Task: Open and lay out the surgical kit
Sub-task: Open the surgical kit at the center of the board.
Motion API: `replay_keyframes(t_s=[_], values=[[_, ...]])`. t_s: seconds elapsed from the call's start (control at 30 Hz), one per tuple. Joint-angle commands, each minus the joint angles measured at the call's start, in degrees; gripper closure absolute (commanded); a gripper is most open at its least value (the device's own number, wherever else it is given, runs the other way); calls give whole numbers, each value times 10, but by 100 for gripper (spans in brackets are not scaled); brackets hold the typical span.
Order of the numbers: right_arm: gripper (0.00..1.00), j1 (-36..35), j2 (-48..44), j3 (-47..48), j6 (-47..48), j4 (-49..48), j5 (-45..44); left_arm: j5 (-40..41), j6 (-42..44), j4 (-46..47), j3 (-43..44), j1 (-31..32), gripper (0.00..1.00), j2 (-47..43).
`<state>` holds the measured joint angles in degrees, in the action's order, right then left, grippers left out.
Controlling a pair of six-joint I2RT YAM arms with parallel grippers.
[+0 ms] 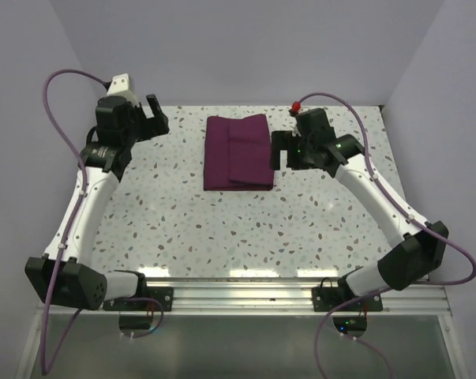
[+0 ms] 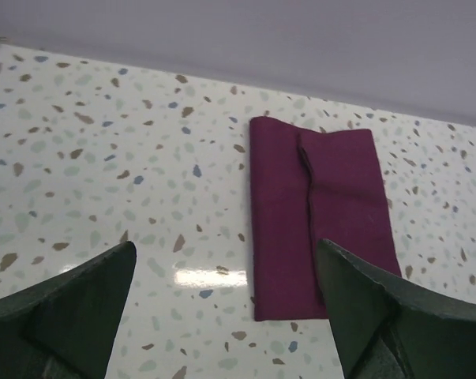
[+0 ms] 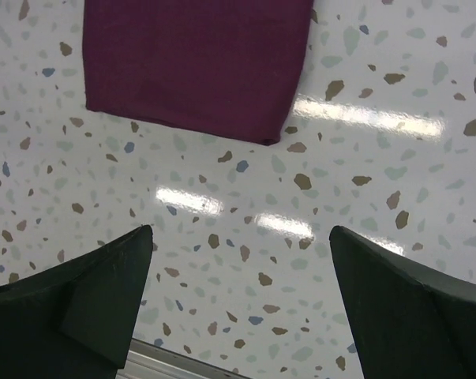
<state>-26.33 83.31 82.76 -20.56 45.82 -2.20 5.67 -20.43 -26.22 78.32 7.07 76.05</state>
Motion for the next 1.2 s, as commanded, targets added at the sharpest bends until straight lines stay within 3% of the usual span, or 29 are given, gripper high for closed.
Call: replay_keyframes(t_s=[0.0, 0.07, 0.13, 0.3, 0.53, 0.83, 0.93, 0.97, 1.07, 1.17], values=[[2, -56, 42, 79, 9, -7, -13, -207, 17, 46, -76, -6, 0, 44], [2, -88, 100, 146, 24, 25, -37, -249, -2, 49, -94, -2, 0, 88], [2, -101, 141, 209, 31, 52, -40, -216, -48, 45, -96, 1, 0, 93], [1, -114, 267, 304, 28, 76, -23, -165, -92, 121, -178, 15, 0, -9], [10, -137, 452, 479, 32, 146, -13, -183, -71, 29, -185, 28, 9, -12], [32, -140, 534, 476, 1, 131, -51, -138, -53, -22, -200, 33, 9, -82], [49, -144, 536, 437, 1, 103, -58, -138, -53, -26, -197, 33, 9, -82], [68, -144, 538, 433, 1, 98, -63, -140, -53, -27, -195, 33, 9, -80], [100, -143, 537, 440, 0, 102, -76, -145, -52, -29, -182, 37, 10, -71], [100, -141, 506, 444, 3, 100, -88, -125, -46, -29, -160, 63, 10, -54]])
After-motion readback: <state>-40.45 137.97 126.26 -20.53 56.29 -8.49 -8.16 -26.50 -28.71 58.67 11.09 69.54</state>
